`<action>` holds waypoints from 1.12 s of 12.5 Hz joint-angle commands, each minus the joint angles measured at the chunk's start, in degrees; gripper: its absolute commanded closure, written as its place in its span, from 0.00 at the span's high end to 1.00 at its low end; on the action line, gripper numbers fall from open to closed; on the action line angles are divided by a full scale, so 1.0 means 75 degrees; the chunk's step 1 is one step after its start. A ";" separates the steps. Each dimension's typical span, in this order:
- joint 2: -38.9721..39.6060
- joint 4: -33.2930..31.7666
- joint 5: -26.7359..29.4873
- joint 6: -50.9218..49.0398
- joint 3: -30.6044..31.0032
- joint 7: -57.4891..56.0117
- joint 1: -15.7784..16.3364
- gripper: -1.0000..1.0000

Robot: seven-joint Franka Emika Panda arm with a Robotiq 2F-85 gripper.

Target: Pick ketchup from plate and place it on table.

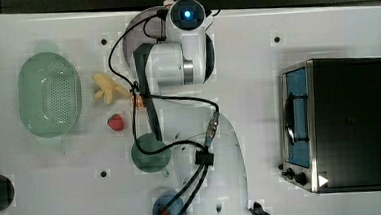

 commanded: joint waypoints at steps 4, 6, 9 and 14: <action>-0.2530 0.0316 0.0991 -0.2659 -0.0007 0.0295 -0.0182 0.60; -0.3120 0.0137 0.0990 -0.3276 -0.0163 0.0513 -0.0283 0.60; -0.3990 -0.0515 0.0990 -0.4053 -0.0475 0.0625 -0.0361 0.60; -0.5146 -0.2325 0.0974 -0.3994 -0.0920 0.0626 -0.0390 0.60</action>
